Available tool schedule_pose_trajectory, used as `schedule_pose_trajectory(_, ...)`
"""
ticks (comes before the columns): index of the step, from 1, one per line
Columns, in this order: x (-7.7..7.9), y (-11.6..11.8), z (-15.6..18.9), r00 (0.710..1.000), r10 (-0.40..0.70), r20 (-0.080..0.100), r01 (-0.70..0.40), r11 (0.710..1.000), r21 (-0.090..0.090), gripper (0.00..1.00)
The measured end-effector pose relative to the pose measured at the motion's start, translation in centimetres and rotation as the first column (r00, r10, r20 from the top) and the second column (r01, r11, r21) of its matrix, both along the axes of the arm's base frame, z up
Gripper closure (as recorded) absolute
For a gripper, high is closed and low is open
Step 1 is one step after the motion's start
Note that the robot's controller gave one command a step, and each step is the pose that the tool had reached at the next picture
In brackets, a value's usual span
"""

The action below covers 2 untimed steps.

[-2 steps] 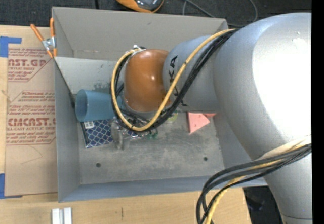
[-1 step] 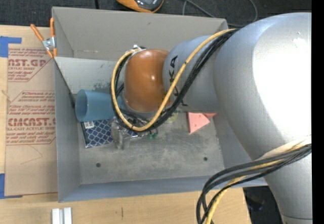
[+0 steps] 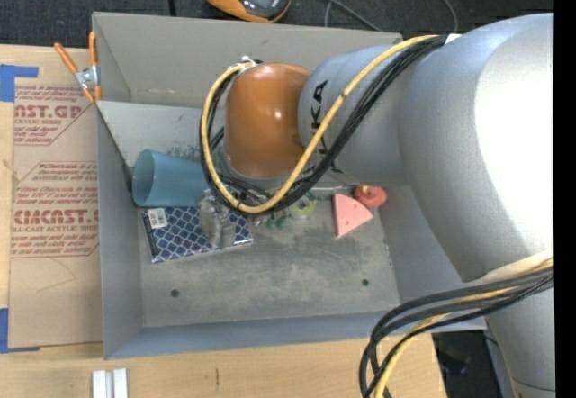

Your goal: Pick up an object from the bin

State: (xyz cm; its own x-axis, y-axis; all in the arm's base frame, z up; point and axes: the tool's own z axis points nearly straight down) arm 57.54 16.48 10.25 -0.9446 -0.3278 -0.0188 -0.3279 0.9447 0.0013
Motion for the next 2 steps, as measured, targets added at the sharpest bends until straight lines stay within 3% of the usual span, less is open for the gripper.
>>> schedule_pose_trajectory(1, 1.72, 0.15, 5.98, 1.000, -0.025, 0.003, 0.025, 1.000, 0.002, 0.00)
schedule_pose_trajectory(2, 1.63, 0.13, 5.84, 1.000, -0.025, -0.001, 0.025, 1.000, 0.002, 0.00)
